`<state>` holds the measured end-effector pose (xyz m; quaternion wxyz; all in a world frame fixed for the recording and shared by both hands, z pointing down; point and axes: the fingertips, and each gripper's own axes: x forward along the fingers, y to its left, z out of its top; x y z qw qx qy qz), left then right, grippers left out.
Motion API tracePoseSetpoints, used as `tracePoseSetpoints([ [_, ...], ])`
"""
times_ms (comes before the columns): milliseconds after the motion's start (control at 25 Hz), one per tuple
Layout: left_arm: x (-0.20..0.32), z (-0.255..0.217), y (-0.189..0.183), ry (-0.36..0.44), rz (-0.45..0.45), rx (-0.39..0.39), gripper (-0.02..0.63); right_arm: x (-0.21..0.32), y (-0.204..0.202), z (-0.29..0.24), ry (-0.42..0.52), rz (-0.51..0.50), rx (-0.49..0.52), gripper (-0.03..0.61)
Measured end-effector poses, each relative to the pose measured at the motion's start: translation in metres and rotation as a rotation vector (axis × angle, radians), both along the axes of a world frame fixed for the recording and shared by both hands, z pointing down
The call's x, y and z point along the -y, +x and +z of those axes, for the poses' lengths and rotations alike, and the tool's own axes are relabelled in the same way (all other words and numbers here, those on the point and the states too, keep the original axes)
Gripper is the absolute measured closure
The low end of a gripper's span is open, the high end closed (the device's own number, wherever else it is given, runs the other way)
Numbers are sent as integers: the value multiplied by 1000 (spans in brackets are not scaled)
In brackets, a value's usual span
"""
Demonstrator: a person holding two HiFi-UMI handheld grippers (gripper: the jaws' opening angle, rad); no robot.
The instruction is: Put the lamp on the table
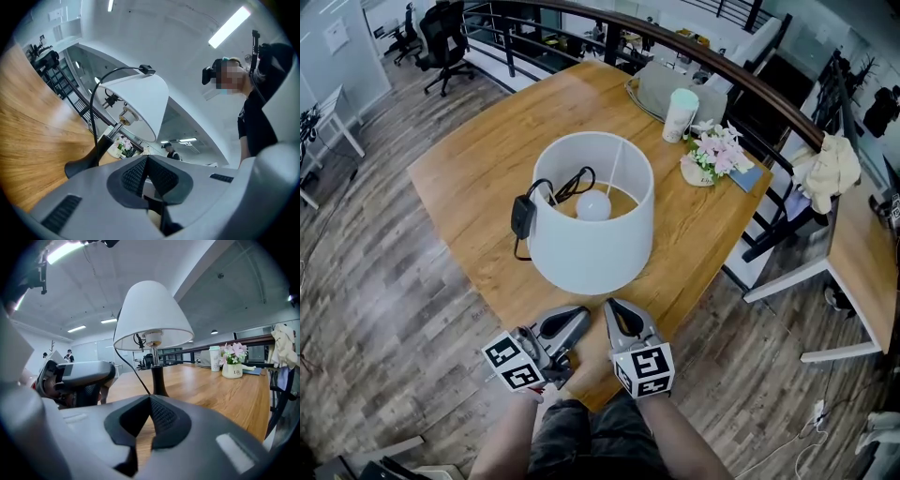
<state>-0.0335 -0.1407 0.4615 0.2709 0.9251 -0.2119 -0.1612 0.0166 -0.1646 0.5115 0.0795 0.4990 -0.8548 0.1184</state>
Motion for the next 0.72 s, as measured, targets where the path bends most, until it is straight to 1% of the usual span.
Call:
tracePoseSetpoints([
  [280, 1, 0, -5, 38, -93, 133, 617, -12, 2, -17, 43, 7, -9, 571],
  [480, 2, 5, -13, 56, -169, 244, 617, -21, 7, -27, 71, 21, -15, 572],
  [720, -1, -1, -23, 122, -247, 348, 617, -33, 10, -43, 116, 34, -21, 572],
])
